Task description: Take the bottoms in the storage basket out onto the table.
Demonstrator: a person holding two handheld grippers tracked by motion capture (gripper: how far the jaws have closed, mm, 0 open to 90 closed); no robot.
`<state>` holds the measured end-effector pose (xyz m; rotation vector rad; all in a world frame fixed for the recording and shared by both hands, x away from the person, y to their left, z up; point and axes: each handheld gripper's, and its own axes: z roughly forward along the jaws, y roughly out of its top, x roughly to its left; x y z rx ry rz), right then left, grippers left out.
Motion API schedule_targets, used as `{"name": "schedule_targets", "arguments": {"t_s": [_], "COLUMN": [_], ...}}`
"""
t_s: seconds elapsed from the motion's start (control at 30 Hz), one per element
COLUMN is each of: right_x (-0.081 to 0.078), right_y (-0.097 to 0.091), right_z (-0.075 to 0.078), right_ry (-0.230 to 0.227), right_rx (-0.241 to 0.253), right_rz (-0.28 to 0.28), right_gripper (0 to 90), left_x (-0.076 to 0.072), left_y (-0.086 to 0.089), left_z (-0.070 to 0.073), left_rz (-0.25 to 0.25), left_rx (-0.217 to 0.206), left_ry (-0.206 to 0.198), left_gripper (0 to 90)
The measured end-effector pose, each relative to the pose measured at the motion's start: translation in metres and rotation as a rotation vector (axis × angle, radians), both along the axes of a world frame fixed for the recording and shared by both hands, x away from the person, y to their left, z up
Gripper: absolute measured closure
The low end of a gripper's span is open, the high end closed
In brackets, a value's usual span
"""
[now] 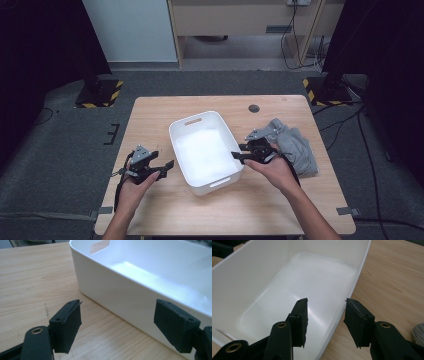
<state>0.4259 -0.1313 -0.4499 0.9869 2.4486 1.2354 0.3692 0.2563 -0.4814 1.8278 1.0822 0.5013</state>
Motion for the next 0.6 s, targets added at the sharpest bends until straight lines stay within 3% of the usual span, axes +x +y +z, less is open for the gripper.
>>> {"name": "schedule_targets", "arguments": {"t_s": [0.13,0.23,0.3,0.37,0.43,0.6], "right_x": [0.005,0.008,0.010,0.012,0.014,0.018], "right_y": [-0.007,-0.013,-0.017,-0.022,-0.026,-0.036], "right_z": [0.007,0.010,0.013,0.016,0.018,0.017], "right_ry": [-0.008,-0.021,-0.028,-0.038,-0.053,-0.058], "right_rx": [0.039,0.050,0.049,0.052,0.056,0.055], "right_rz": [-0.017,-0.039,-0.055,-0.073,-0.104,-0.163], "right_gripper": [52.3,52.1,51.9,51.5,50.6,49.7], "left_x": [-0.003,0.000,0.005,0.012,0.017,0.026], "left_y": [-0.008,-0.015,-0.020,-0.024,-0.027,-0.033], "left_z": [0.016,0.027,0.031,0.035,0.036,0.030], "left_rz": [-0.014,0.016,0.039,0.058,0.076,0.103], "left_rx": [-0.016,0.019,0.032,0.006,0.018,0.044], "left_ry": [-0.019,-0.025,-0.011,0.015,0.029,0.071], "left_gripper": [22.3,20.7,16.9,15.9,15.7,14.9]}}
